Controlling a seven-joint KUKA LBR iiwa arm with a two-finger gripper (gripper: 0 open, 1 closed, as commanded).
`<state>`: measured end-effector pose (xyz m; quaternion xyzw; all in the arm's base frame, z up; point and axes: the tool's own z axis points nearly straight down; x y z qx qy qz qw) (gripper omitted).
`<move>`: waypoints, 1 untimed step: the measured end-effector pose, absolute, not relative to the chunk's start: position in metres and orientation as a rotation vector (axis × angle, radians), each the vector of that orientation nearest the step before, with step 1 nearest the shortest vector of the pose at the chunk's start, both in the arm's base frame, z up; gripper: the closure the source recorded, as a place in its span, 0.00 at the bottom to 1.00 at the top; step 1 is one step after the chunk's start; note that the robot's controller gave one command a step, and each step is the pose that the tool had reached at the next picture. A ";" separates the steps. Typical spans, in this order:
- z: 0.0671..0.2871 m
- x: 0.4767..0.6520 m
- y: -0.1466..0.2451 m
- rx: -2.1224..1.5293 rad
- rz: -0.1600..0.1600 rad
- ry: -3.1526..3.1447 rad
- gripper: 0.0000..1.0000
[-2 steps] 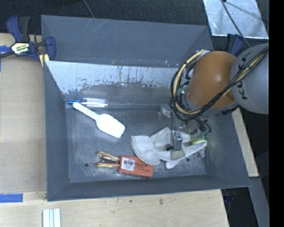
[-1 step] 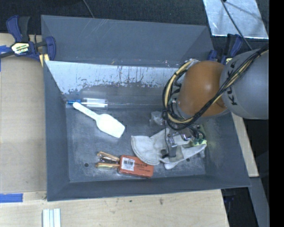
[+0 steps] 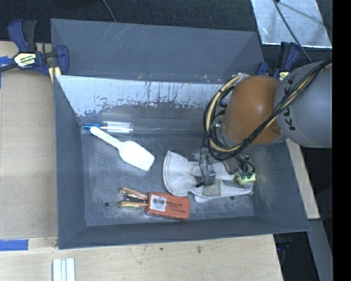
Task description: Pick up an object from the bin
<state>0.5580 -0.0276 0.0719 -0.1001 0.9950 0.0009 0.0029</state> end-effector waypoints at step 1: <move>0.072 0.558 -0.028 -0.314 0.003 3.120 1.00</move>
Offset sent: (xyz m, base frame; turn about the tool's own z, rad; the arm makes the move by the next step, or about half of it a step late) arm 0.0000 0.0000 0.0421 0.0000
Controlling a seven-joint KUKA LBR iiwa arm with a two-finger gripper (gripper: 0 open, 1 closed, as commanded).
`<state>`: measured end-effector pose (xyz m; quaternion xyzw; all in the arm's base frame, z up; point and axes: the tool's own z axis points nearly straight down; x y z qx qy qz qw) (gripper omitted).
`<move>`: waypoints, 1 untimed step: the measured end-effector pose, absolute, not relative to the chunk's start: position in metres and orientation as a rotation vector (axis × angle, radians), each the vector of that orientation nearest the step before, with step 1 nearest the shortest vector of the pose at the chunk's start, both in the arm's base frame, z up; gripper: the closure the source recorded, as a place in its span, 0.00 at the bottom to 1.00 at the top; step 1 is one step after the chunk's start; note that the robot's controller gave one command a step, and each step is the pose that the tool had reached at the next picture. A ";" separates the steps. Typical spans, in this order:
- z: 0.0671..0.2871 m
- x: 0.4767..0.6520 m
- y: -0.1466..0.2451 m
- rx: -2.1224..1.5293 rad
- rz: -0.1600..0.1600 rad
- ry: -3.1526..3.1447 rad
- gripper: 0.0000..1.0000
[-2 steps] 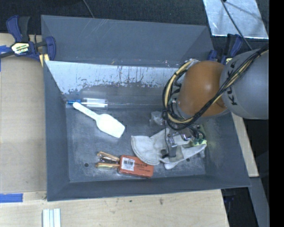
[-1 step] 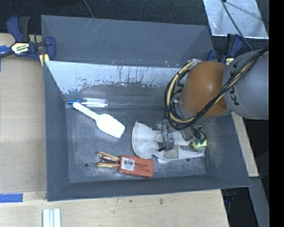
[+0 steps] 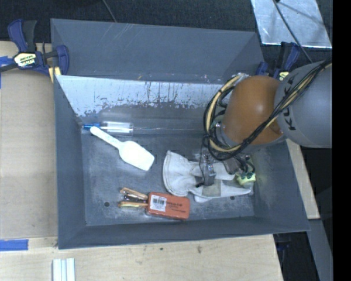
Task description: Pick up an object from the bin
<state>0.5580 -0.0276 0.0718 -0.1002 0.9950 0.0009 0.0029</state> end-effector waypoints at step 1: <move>0.075 0.557 -0.028 -0.314 0.003 3.122 1.00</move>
Offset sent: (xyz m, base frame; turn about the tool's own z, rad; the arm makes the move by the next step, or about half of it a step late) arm -0.0002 0.0001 0.0351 0.0000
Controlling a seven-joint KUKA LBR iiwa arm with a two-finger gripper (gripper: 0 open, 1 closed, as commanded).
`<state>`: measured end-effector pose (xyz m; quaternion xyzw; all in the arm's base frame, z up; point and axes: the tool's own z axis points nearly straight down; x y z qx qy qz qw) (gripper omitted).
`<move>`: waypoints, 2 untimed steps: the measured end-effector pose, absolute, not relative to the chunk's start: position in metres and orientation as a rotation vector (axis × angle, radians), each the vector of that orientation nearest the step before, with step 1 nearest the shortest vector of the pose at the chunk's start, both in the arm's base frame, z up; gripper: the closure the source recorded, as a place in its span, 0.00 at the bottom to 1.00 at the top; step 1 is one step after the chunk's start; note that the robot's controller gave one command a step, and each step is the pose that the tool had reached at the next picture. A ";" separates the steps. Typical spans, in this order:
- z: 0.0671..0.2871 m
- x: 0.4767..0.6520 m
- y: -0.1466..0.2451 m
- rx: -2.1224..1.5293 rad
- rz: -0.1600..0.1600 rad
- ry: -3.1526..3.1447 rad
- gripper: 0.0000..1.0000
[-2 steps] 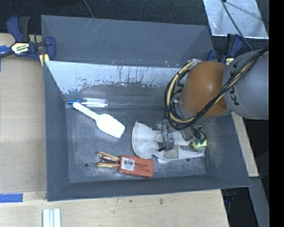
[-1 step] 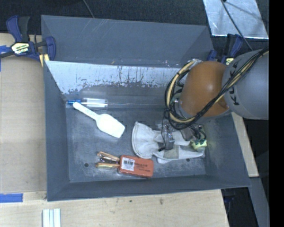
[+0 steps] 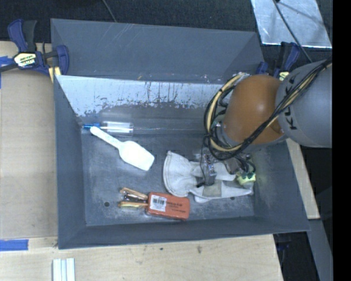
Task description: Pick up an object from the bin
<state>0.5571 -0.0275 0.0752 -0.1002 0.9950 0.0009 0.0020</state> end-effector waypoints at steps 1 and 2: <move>0.087 0.557 -0.028 -0.315 0.001 3.124 1.00; 0.100 0.556 -0.028 -0.315 0.002 3.129 1.00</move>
Offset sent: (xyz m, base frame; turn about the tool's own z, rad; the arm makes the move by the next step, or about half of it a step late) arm -0.0001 0.0000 0.0873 0.0000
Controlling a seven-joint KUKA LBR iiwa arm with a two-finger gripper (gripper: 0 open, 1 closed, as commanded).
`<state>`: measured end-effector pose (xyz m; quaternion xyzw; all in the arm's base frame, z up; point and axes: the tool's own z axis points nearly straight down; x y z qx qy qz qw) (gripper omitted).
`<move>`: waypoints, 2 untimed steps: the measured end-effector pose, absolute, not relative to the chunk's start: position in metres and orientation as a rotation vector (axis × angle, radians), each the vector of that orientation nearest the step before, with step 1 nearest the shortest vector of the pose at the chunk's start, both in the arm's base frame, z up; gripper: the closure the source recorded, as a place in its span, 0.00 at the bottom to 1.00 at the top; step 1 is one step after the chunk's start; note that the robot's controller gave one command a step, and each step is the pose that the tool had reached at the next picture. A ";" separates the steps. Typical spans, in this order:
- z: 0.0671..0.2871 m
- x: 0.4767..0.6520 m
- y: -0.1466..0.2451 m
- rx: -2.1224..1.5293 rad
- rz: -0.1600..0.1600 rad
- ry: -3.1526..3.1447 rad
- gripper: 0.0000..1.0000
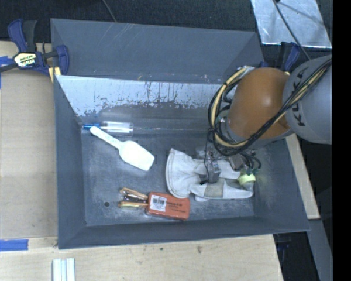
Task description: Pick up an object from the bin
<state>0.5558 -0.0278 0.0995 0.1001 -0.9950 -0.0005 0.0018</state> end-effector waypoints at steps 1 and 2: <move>0.123 0.555 -0.028 0.313 -0.002 -3.121 1.00; 0.145 0.556 -0.028 0.313 0.000 -3.125 1.00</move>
Offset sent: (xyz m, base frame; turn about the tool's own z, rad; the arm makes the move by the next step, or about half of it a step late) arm 0.0000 -0.0001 0.0255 0.0000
